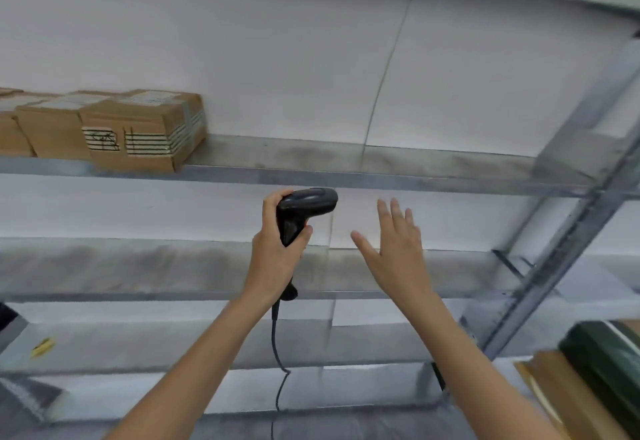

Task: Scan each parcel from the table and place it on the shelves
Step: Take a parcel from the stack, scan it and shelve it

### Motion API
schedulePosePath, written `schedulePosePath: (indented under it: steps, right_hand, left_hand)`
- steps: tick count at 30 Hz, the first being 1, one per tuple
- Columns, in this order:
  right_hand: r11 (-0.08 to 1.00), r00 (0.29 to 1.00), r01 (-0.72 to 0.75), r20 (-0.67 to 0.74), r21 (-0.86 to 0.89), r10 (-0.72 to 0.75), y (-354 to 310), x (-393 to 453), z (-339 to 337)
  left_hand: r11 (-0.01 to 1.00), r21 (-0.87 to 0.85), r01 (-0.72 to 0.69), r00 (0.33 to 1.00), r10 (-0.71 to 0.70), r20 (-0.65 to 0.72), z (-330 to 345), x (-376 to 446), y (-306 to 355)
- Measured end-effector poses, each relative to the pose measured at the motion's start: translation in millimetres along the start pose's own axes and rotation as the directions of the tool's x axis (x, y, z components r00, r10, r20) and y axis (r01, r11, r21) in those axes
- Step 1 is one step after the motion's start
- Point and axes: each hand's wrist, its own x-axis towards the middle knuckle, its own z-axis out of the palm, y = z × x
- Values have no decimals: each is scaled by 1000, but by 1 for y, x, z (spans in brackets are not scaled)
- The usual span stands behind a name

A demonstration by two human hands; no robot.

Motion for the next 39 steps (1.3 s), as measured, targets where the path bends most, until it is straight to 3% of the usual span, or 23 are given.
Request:
schedulePosePath:
  steps: [13,23,39]
  right_hand:
    - [969,970,-227,-109,-96,216,116,-55,-73]
    - [922,916,-378,-175,-81,360,235,-93,-129]
    - [686,682,-725,-199,-55,704,458,-235,-197]
  left_hand:
    - [996,-66,-64,956,80,281,124,-34,49]
    - [988,-117,-102,887,144,440,260,-64,95]
    - [969,-242,45,713,139,688,512,-180,137]
